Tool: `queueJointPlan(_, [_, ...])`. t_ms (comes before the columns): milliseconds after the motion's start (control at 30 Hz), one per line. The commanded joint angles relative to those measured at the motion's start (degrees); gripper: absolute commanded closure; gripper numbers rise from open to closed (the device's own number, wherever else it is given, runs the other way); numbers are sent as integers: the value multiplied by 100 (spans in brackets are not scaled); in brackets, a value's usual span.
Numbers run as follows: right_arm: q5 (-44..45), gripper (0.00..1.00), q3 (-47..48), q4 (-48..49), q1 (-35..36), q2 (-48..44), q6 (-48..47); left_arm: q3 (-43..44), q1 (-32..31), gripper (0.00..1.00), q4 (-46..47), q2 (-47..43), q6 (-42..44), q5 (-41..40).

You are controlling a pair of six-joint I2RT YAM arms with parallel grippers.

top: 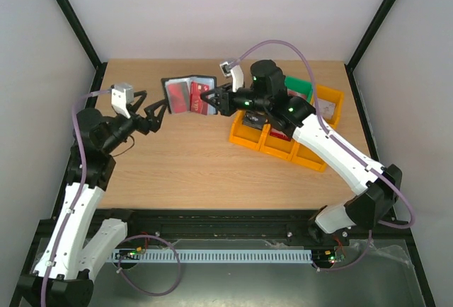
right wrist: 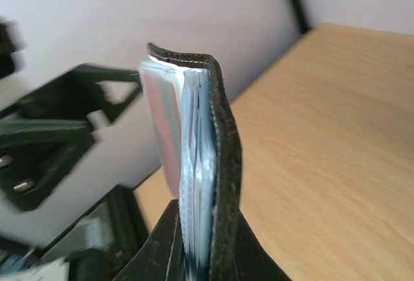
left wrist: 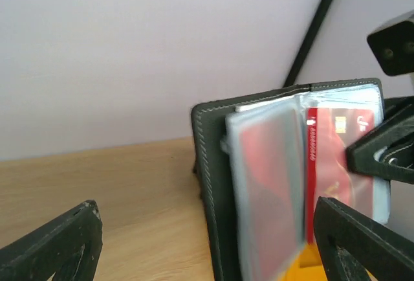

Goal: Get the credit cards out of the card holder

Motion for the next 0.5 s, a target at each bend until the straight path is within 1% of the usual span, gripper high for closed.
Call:
queueJointPlan(0, [2443, 98, 588, -1009, 182, 173, 373, 184, 70, 11, -4, -227, 443, -496])
queueJointPlan(33, [2711, 98, 665, -1121, 262, 224, 360, 162, 70, 13, 78, -273, 499, -220])
queueJointPlan(67, [2906, 98, 734, -1197, 358, 280, 297, 113, 65, 18, 173, -316, 473, 84])
queueJointPlan(100, [2966, 98, 747, -1215, 432, 322, 216, 19, 50, 26, 288, -351, 378, 408])
queueJointPlan(133, [2895, 98, 864, -1168, 506, 346, 137, -92, 15, 37, 395, -382, 223, 679])
queueJointPlan(167, [2725, 98, 915, -1086, 554, 366, 77, -214, -50, 47, 483, -397, 14, 913])
queueJointPlan(200, [2521, 98, 931, -979, 585, 376, 28, -341, -127, 54, 571, -394, -179, 1105])
queueJointPlan(233, [2285, 98, 934, -898, 602, 389, -24, -429, -200, 57, 665, -381, -347, 1260])
queueJointPlan(300, [1648, 98, 916, -749, 620, 395, -159, -496, -282, 58, 762, -297, -559, 1527])
queueJointPlan(400, [812, 98, 798, -458, 617, 293, -328, -397, -299, 58, 719, -82, -754, 1581])
queueJointPlan(467, [452, 98, 565, -256, 629, 198, -387, -343, -299, 58, 702, 18, -848, 1587])
